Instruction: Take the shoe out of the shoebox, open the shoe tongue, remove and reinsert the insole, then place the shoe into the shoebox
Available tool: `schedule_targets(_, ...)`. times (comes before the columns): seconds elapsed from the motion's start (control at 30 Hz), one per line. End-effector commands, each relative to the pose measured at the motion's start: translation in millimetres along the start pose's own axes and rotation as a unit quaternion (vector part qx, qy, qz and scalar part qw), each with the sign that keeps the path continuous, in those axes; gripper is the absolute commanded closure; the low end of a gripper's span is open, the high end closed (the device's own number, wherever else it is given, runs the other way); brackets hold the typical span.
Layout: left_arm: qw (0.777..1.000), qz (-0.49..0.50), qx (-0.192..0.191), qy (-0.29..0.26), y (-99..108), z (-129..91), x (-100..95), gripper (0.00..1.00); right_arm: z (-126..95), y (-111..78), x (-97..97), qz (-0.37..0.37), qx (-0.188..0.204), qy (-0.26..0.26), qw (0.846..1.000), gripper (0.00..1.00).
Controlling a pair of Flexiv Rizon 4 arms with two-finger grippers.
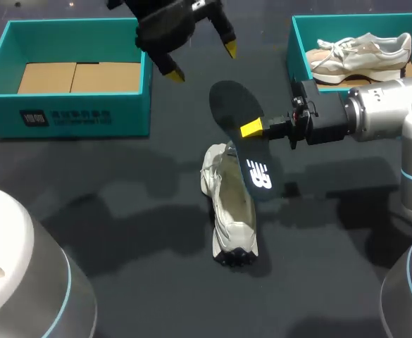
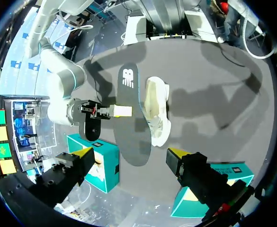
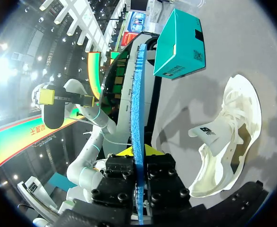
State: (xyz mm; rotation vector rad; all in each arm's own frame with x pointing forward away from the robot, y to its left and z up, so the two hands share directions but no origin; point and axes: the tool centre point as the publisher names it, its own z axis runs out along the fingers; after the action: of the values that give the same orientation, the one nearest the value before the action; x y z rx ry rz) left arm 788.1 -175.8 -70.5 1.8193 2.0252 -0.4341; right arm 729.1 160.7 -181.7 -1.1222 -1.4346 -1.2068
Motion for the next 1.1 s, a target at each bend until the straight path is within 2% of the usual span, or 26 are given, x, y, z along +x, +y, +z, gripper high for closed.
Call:
schedule_targets(0.03, 0.980, -0.001, -0.016, -0.201, -6.3, 1.8, 14.8, 0.00, 1.3, -0.7, 0.0, 0.000, -0.001, -0.001, 1.000, 1.00)
schedule_targets(0.3, 0.961, -0.004, -0.033, -0.274, -2.6, -1.3, 36.0, 0.00, 1.3, -0.7, 0.0, 0.000, -0.001, -0.001, 1.000, 1.00)
schedule_targets(0.5, 0.939, 0.001, -0.038, -0.342, -6.2, 5.2, 56.8, 0.00, 1.3, -0.7, 0.0, 0.000, -0.001, -0.001, 1.000, 1.00)
schedule_targets(1.0, 0.939, 0.001, -0.038, -0.342, -6.2, 5.2, 56.8, 0.00, 1.3, -0.7, 0.0, 0.000, -0.001, -0.001, 1.000, 1.00)
schedule_targets(1.07, 0.929, -0.013, -0.022, -0.369, -9.3, 13.0, 60.5, 0.00, 1.3, -0.7, 0.0, 0.000, -0.001, -0.001, 1.000, 1.00)
schedule_targets(1.1, 0.926, -0.016, -0.026, -0.377, -9.1, 17.2, 62.1, 0.00, 1.3, -0.7, 0.0, 0.000, -0.001, -0.001, 1.000, 1.00)
